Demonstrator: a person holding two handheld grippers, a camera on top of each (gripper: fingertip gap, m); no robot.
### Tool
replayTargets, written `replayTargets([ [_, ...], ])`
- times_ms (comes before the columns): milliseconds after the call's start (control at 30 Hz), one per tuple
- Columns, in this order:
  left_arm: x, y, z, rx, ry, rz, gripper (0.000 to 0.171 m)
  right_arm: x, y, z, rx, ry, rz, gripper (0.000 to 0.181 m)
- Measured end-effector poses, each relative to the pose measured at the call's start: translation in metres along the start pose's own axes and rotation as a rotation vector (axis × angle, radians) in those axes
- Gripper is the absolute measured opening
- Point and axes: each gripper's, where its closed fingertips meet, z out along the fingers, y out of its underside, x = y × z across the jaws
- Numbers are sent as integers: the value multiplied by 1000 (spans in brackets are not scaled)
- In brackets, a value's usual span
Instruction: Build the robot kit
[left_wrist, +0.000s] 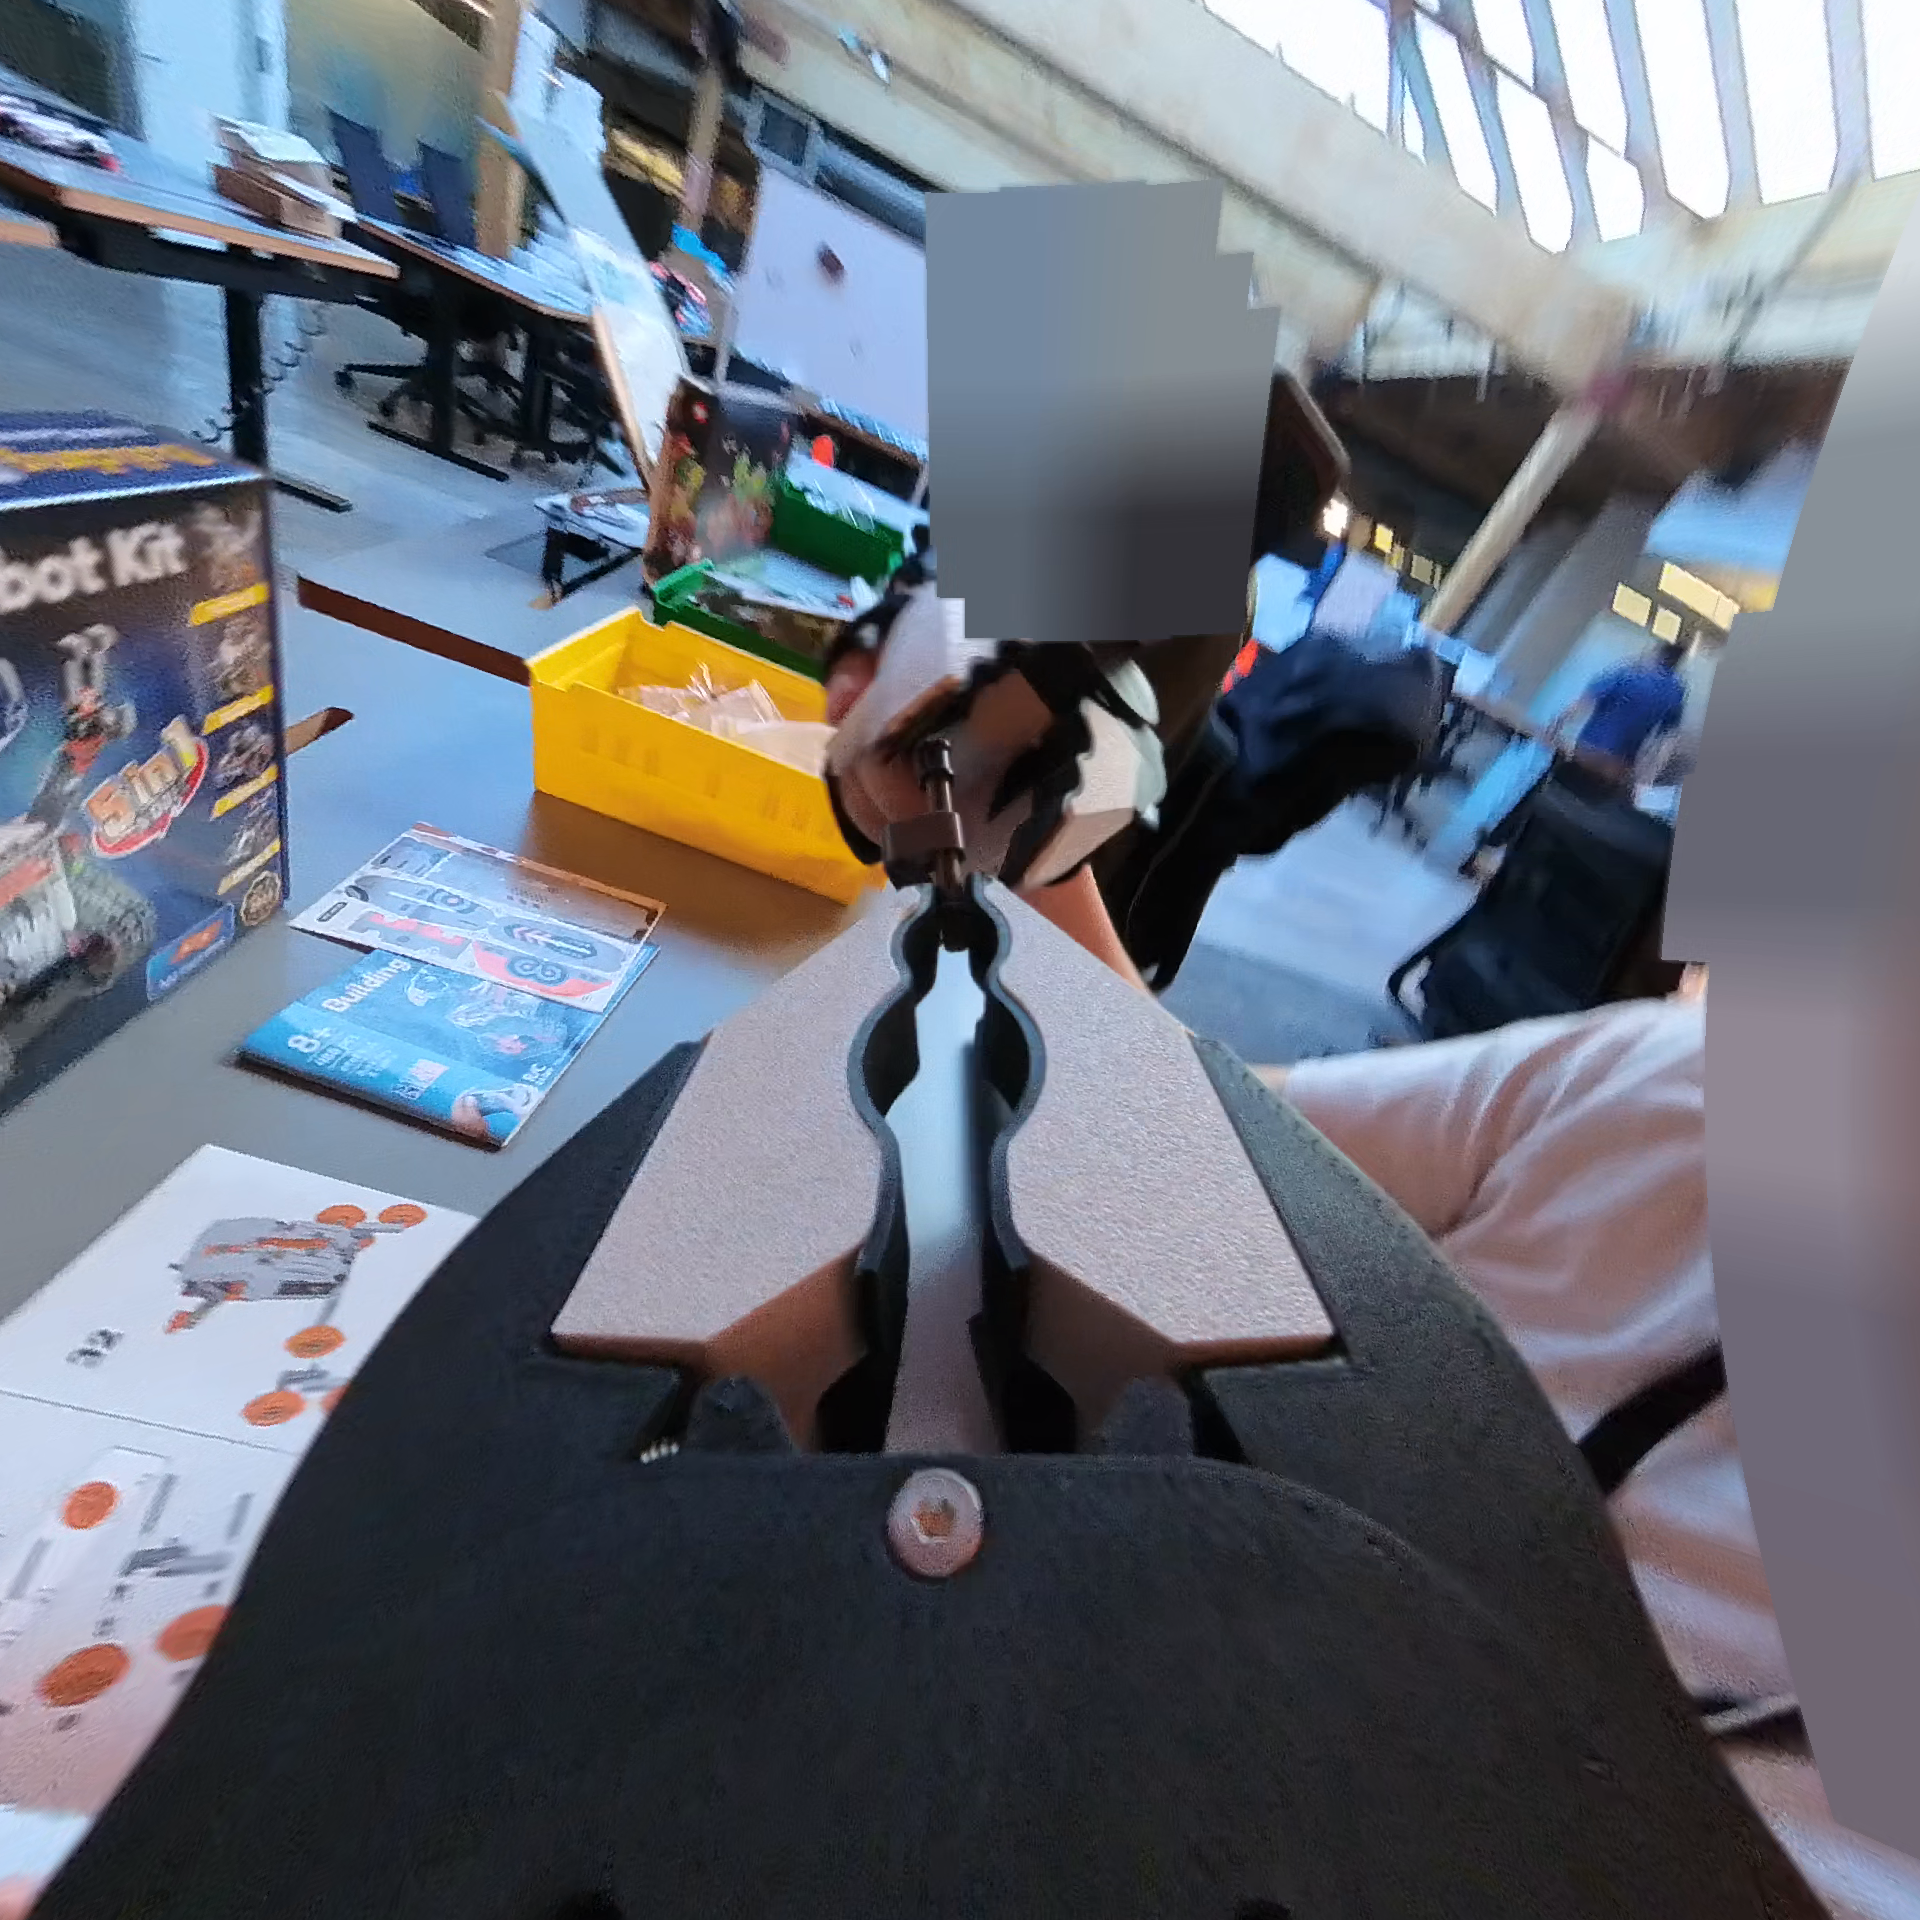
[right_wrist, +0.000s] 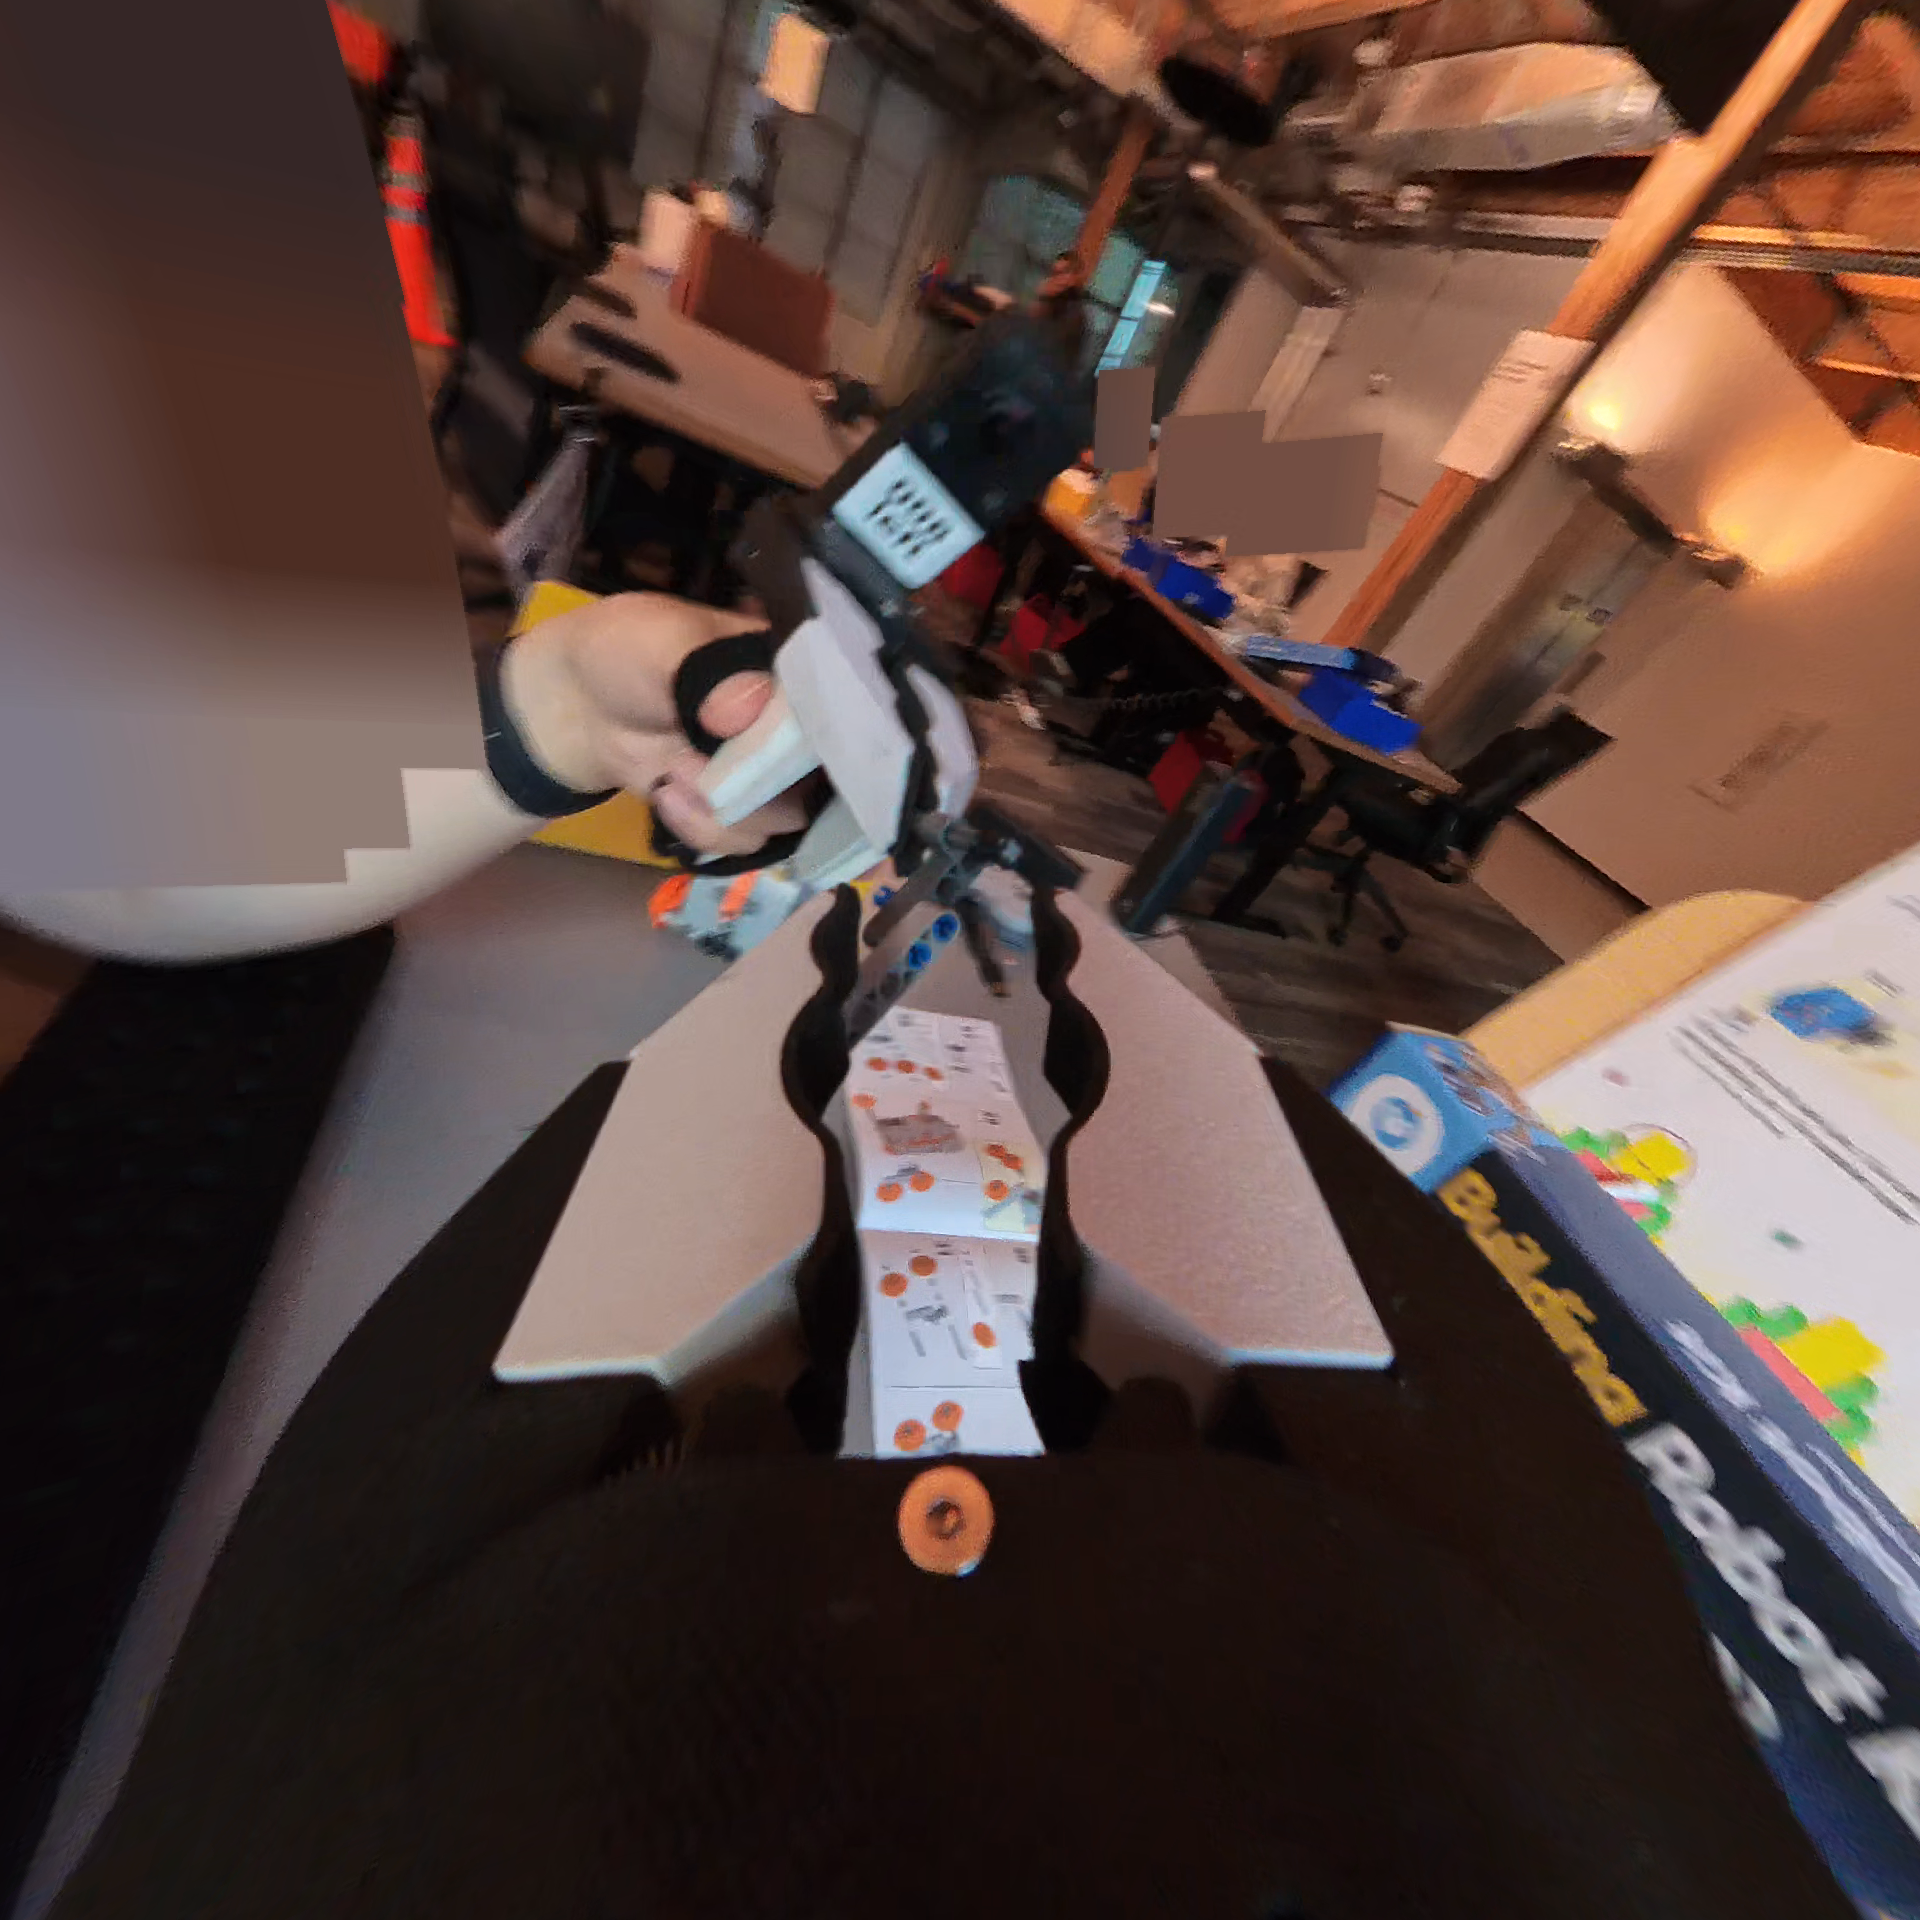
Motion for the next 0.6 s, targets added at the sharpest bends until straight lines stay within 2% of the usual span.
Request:
replayTargets([
  [133, -23, -7, -3, 100, -35, -130, 2, 16, -7, 5, -67, 193, -126, 17],
  [300, -32, -12, -3, 164, -55, -174, 2, 22, 12, 20, -272, 333, -378, 24],
  [367, -30, -14, -3, 179, -41, -186, 2, 28, 13, 21, -272, 388, -448, 29],
  [467, -31, -17, -4, 209, -49, -188, 2, 29, 13, 26, -236, 389, -391, 38],
  [600, -31, -25, -8, 265, -44, -194, 2, 32, 17, 26, -265, 399, -371, 37],
])
